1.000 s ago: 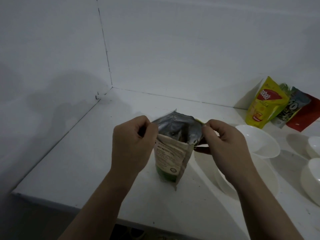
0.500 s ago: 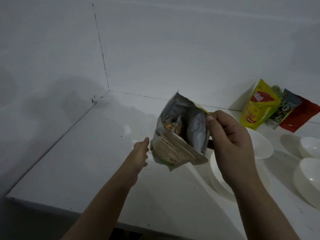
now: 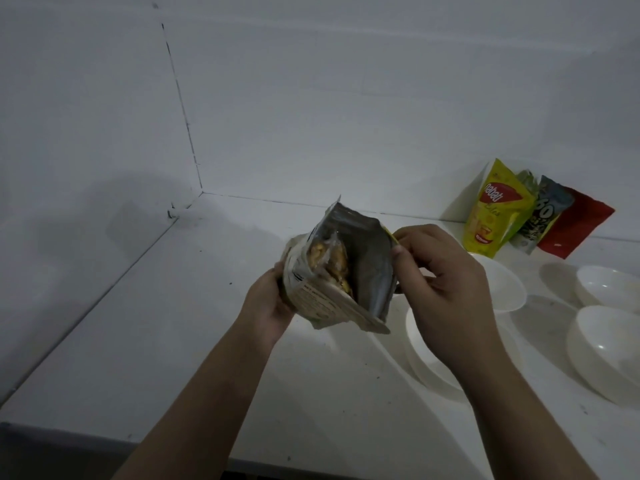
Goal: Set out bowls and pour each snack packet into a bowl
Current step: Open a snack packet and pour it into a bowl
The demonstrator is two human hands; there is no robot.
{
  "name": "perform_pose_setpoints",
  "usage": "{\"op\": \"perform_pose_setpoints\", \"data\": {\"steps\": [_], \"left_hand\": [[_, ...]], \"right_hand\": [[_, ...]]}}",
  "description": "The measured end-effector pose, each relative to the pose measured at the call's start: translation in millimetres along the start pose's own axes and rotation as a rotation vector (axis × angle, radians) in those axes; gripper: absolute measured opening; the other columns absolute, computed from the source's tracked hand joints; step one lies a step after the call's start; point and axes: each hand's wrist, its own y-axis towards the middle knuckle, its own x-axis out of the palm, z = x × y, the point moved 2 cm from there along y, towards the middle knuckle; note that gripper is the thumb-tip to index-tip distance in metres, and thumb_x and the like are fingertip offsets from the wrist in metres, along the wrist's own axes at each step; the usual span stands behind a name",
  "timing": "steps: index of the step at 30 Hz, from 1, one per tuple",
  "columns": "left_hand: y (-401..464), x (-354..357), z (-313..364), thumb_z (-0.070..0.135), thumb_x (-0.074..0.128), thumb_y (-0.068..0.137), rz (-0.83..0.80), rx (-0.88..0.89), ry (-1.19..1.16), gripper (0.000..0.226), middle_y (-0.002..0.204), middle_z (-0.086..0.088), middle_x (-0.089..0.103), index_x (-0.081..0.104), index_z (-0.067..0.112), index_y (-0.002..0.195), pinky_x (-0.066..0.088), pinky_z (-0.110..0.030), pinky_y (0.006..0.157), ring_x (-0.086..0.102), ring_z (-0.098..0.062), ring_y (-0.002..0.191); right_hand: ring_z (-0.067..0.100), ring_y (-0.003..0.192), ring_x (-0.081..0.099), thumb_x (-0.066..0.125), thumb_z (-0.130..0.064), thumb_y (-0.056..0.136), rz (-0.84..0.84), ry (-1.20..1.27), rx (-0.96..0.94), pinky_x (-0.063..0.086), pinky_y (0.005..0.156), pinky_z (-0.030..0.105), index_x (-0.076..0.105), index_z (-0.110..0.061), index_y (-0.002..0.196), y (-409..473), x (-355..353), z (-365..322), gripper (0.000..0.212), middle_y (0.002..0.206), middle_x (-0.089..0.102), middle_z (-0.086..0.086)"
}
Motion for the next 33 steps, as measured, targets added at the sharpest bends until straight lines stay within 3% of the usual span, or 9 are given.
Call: {"op": "perform_pose_setpoints", "data": {"steps": [5,10,13,15,18,21,25,29,33], "left_hand": [[25,9,14,0.012,0.027,0.101,0.008,0.041,-0.077,0.039,0.102,-0.015,0.064,0.059,0.005,0.123,0.052,-0.044,0.085,0.060,-0.033,0.098],[51,18,25,0.018,0.042,0.093,0.046,0.056,-0.072,0.024,0.095,-0.010,0.066,0.064,0.011,0.098,0.054,-0.043,0.086,0.063,-0.028,0.093],[78,18,33,0.022,0.051,0.084,0.086,0.082,-0.081,0.026,0.109,-0.013,0.063,0.062,0.013,0.105,0.051,-0.049,0.093,0.062,-0.032,0.107],[84,25,39,0.023,0.051,0.090,0.140,0.135,-0.120,0.024,0.111,-0.013,0.064,0.061,0.009,0.108,0.051,-0.048,0.095,0.062,-0.033,0.107],[92,41,44,0.032,0.042,0.104,0.198,0.238,-0.125,0.034,0.110,-0.007,0.062,0.057,0.007,0.122,0.056,-0.037,0.079,0.063,-0.025,0.098],[102,50,43,0.035,0.037,0.105,0.249,0.292,-0.099,0.039,0.109,-0.005,0.061,0.054,0.008,0.127,0.053,-0.028,0.061,0.062,-0.018,0.087],[112,50,45,0.037,0.034,0.104,0.297,0.314,-0.047,0.036,0.105,-0.002,0.062,0.056,0.012,0.118,0.049,-0.028,0.060,0.061,-0.015,0.085],[120,44,57,0.038,0.034,0.104,0.333,0.416,0.059,0.039,0.102,-0.004,0.061,0.056,0.011,0.120,0.051,-0.030,0.072,0.062,-0.020,0.094],[126,45,70,0.041,0.032,0.104,0.333,0.514,0.178,0.039,0.091,-0.005,0.061,0.057,0.010,0.109,0.054,-0.026,0.065,0.064,-0.018,0.084]], "right_hand": [[0.009,0.081,0.059,0.055,-0.012,0.095,-0.009,-0.161,0.026,0.049,0.063,0.024,0.064,-0.014,0.081,5,8,15,0.017,0.089,0.059,-0.010],[0.007,0.074,0.058,0.053,-0.024,0.096,-0.025,-0.276,0.018,0.049,0.063,0.033,0.060,-0.019,0.077,22,12,27,0.022,0.082,0.055,-0.012],[0.005,0.075,0.061,0.053,-0.027,0.098,-0.022,-0.230,0.068,0.045,0.065,0.027,0.060,-0.021,0.083,42,14,34,0.018,0.081,0.060,-0.012],[0.001,0.080,0.062,0.051,-0.032,0.100,-0.052,-0.132,0.148,0.045,0.067,0.022,0.062,-0.023,0.095,58,15,39,0.015,0.088,0.065,-0.014],[-0.008,0.085,0.059,0.043,-0.045,0.102,-0.140,-0.024,0.261,0.043,0.070,0.012,0.059,-0.027,0.118,85,16,49,0.029,0.097,0.062,-0.015],[0.007,0.091,0.060,0.043,-0.049,0.101,-0.200,0.011,0.314,0.046,0.078,0.021,0.059,-0.028,0.124,106,27,63,0.035,0.093,0.062,-0.015],[0.011,0.088,0.062,0.052,-0.036,0.099,-0.156,-0.109,0.293,0.045,0.072,0.021,0.071,-0.028,0.105,124,41,94,0.021,0.091,0.069,-0.008],[0.009,0.085,0.059,0.060,-0.023,0.094,-0.177,-0.198,0.272,0.047,0.079,0.026,0.076,-0.019,0.094,129,43,122,0.016,0.090,0.069,-0.006],[0.012,0.084,0.059,0.062,-0.022,0.093,-0.183,-0.245,0.303,0.045,0.074,0.026,0.073,-0.016,0.091,126,49,143,0.013,0.089,0.069,-0.005]]}}
